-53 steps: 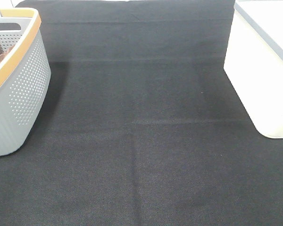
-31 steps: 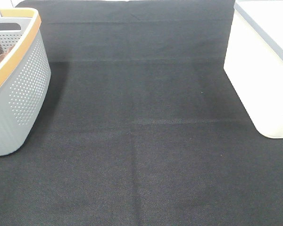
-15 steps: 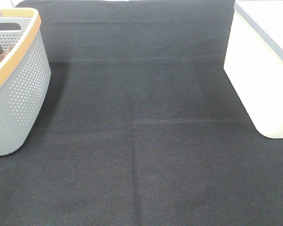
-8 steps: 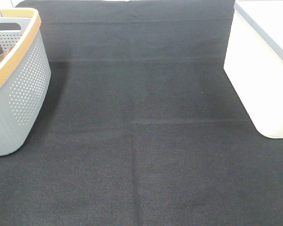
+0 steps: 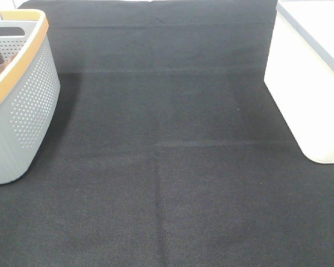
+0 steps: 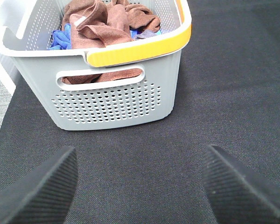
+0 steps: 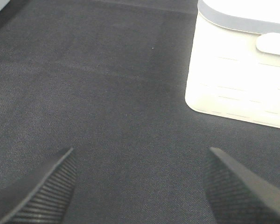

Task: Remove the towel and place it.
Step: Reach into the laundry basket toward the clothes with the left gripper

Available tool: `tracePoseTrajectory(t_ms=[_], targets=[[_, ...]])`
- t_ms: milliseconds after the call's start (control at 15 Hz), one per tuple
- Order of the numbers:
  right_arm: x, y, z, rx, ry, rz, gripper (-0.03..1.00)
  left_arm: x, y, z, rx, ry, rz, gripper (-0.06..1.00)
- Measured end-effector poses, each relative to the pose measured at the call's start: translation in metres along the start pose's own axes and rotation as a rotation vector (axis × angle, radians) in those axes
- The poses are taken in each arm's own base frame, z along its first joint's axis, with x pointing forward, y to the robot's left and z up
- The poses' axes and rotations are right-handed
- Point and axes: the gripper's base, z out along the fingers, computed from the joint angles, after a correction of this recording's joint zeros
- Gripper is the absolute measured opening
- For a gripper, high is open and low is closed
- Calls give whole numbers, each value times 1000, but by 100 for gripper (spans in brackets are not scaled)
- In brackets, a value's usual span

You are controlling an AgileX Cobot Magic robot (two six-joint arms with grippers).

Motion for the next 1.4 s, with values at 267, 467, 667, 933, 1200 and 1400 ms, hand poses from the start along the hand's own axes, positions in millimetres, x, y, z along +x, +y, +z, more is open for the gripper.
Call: tracePoseTrajectory(t_ms=[267,467,667,933,1200,1400], targets=[[0,0,0,0,0,0,72,0,0,0,0,0,0,71],[0,0,0,-1,0,0,72,-17,4,7,-35,-43,21,71],[0,0,0,-1,0,0,72,-40,6,20,-46,-148,-19,71],[0,0,0,-1,0,0,72,-86,8,80,-27,-183,-63,71],[0,0,0,-1,0,0,72,-131,11,140,-20,-25,-73,71],[0,0,0,-1,0,0,72,-175,14,178,-23,50,-125,71]])
